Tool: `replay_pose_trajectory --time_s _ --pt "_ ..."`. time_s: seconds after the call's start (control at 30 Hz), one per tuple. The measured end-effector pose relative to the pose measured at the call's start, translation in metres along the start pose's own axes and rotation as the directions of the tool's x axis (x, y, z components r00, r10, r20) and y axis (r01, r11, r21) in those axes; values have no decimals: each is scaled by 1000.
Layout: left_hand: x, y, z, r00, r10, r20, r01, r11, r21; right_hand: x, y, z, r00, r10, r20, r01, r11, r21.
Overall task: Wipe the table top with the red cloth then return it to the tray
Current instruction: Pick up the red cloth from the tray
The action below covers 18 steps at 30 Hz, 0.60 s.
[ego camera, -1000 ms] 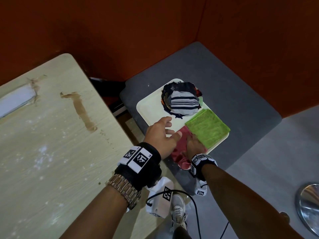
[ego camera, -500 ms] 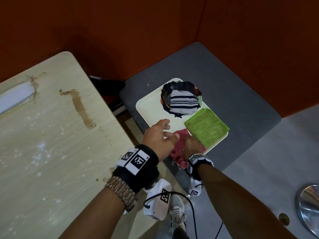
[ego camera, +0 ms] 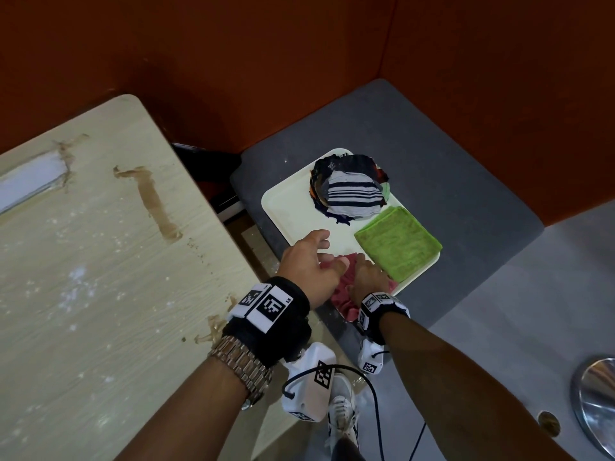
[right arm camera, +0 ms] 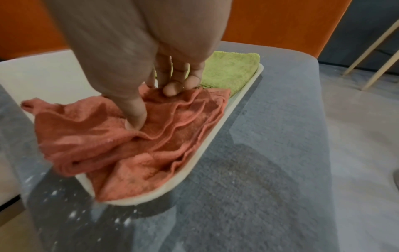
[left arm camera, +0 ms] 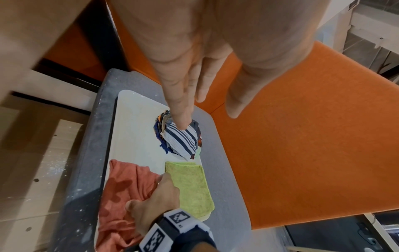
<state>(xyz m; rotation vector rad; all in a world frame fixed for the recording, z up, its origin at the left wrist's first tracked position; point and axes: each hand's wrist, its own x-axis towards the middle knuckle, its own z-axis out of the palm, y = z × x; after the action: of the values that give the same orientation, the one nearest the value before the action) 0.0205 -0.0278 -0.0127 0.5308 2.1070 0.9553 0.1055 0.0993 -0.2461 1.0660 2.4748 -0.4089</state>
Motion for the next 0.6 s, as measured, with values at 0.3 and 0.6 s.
replay_pose_trajectory --time_s 0.3,0.6 --pt "8 -10 1 999 -36 35 33 995 90 -2 7 -14 995 -82 53 83 997 -9" --pt "8 -13 -5 999 -32 38 24 981 193 -3 15 -32 997 -69 39 50 926 374"
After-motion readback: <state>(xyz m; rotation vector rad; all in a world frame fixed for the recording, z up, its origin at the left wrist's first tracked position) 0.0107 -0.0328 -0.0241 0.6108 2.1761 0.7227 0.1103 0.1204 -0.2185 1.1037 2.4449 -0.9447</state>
